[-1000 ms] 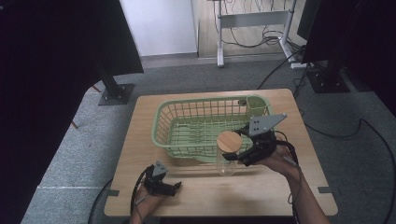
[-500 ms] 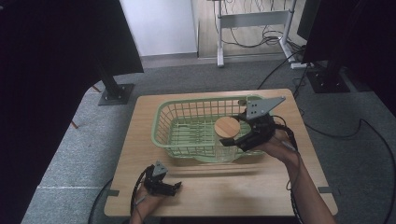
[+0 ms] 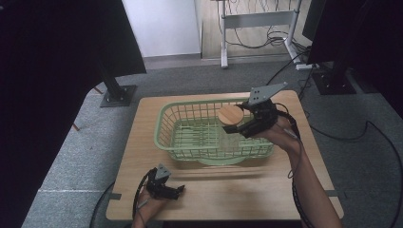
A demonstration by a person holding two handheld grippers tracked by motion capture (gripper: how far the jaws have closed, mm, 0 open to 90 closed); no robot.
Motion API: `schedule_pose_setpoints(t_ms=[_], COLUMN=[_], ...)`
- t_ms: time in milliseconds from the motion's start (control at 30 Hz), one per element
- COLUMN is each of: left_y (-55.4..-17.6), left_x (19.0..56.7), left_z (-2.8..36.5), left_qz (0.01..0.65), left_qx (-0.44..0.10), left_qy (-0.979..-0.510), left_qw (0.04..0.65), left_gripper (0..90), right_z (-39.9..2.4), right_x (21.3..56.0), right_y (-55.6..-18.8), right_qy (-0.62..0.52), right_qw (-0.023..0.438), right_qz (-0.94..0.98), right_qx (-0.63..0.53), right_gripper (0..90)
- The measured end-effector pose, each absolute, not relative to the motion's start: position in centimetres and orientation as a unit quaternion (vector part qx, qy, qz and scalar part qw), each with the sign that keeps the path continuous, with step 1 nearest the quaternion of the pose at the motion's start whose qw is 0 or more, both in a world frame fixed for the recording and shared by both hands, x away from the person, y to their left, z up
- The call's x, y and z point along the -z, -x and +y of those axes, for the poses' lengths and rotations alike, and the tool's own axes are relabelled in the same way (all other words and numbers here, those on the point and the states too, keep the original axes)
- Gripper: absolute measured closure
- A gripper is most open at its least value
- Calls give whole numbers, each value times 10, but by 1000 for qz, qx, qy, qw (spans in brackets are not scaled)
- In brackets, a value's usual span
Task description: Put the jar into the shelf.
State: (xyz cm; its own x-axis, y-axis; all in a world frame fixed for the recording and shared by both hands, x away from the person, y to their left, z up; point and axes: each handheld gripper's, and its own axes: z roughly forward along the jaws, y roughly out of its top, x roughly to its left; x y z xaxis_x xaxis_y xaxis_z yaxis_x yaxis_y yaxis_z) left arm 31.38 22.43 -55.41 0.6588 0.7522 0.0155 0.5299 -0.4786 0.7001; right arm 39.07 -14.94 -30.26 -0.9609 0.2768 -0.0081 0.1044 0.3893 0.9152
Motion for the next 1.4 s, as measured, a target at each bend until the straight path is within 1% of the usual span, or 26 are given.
schedule_pose_setpoints(t_ms=[400, 600, 900, 1400], left_y=[-314, -314, -314, -314], left_x=[554, 554, 554, 554], left_z=[224, 224, 224, 224], left_qz=[381, 381, 381, 380], left_qx=[-163, -163, -163, -162], left_qy=[-843, -843, -843, -844], left_qw=[343, 343, 343, 343], left_gripper=[0, 0, 0, 0], right_z=[-151, -149, -150, -145], right_x=[309, 318, 342, 394], right_y=[-421, -435, -454, -481], right_qy=[-144, -153, -174, -190], right_qw=[93, 100, 112, 102], right_qz=[829, 830, 824, 836], right_qx=[-533, -526, -528, -504], right_gripper=[246, 246, 246, 246])
